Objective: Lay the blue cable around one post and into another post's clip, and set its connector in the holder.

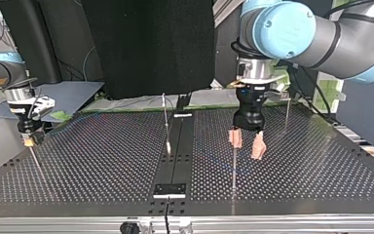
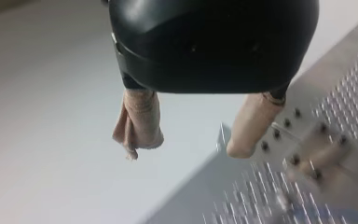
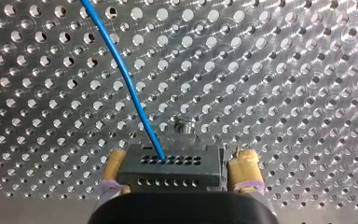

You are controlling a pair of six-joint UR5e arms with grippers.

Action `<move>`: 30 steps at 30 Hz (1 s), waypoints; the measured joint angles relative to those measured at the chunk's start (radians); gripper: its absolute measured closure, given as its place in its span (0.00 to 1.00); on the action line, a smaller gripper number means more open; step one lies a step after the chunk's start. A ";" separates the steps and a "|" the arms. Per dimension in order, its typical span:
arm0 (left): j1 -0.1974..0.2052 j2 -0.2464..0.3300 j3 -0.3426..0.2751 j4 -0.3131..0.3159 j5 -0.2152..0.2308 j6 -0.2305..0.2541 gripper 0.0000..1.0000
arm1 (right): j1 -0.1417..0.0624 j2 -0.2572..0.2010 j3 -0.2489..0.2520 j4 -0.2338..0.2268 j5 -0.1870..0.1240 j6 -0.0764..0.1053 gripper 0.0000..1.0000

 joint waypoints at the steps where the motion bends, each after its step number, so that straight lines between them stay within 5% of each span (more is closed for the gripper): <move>1: -0.003 0.007 0.007 -0.007 0.007 0.007 0.00 | 0.000 0.000 0.000 0.000 0.000 0.000 0.13; 10: -0.023 0.058 0.080 -0.080 0.026 0.080 0.00 | 0.000 0.000 0.000 0.000 0.000 0.000 0.13; 30: -0.068 -0.087 0.242 -0.244 -0.133 0.245 0.00 | 0.000 0.000 0.000 0.000 0.000 0.000 0.13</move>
